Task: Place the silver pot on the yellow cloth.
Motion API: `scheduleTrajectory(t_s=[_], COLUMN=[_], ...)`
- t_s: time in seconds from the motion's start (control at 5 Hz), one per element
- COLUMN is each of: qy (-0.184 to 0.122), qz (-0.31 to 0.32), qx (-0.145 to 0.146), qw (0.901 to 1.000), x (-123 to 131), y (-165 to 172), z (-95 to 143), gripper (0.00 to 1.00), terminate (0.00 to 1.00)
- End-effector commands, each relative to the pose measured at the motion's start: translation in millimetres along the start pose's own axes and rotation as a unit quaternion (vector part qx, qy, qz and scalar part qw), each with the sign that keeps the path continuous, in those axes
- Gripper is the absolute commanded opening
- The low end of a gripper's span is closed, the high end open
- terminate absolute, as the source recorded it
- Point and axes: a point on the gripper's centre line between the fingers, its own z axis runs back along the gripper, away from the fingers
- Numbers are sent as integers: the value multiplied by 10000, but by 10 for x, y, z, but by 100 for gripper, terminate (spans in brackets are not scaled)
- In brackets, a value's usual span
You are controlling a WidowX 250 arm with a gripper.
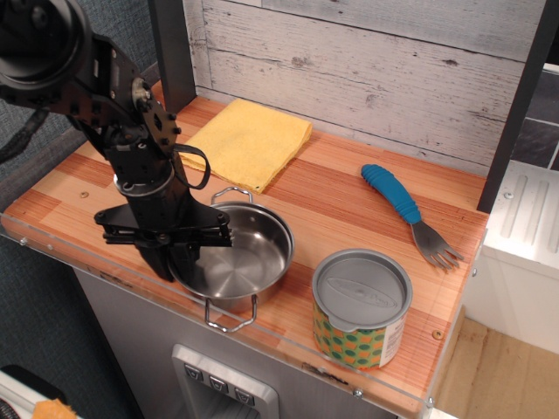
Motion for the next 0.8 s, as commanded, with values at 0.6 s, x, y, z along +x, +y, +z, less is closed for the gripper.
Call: scheduleTrajectory(t_s=[0.6], qy=[-1413], qz=[2547], qx=[333], qw=[9561], x=[561], y=[168], z=[577], gripper=[0], terminate=[0])
